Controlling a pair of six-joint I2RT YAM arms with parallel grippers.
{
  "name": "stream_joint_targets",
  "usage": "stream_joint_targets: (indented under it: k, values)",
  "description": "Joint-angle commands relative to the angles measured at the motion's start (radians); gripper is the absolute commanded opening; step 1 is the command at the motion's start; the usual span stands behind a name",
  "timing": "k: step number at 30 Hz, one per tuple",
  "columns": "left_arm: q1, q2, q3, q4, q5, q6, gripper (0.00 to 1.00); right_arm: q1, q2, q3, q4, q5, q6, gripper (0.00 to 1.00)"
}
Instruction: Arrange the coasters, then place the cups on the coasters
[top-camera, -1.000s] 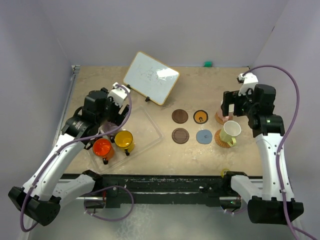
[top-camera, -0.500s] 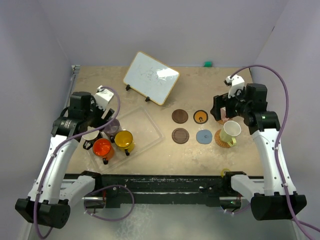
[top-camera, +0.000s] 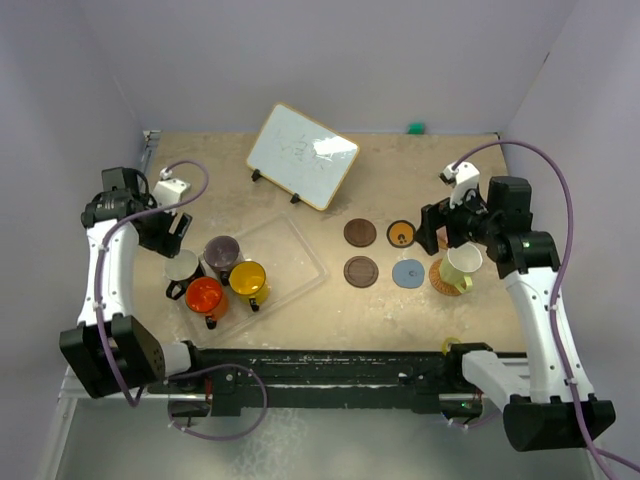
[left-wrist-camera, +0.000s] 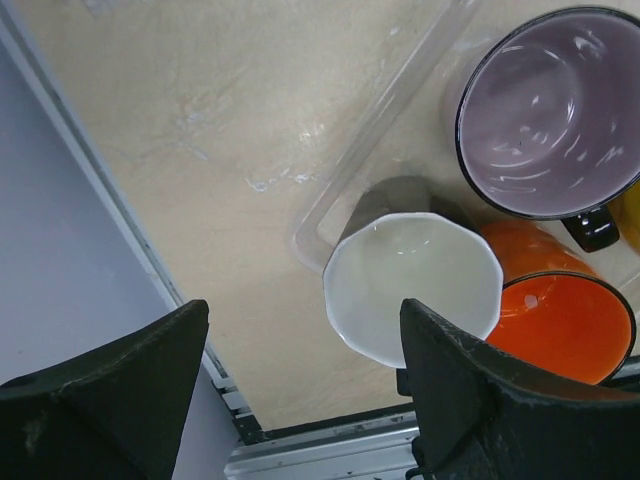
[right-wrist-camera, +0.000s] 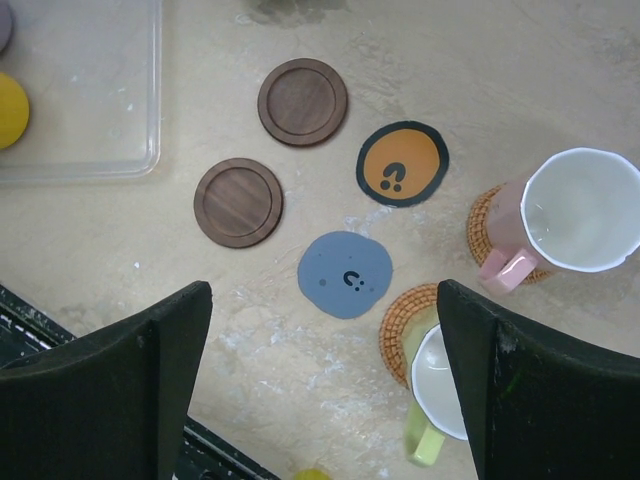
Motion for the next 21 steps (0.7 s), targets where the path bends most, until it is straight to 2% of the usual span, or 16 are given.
stream_joint_targets:
  k: [1,21]
  values:
    - [0.05,0.054,0.056,-0.042,0.119,0.104,0.73,0.009,-0.018,-0.005,0.002,-0.029,-0.019,0.95]
    - [0.067,0.259,0.061,-0.037,0.132,0.158,0.48,0.009,-0.04,-0.033,0.023,-0.028,-0.011,0.94]
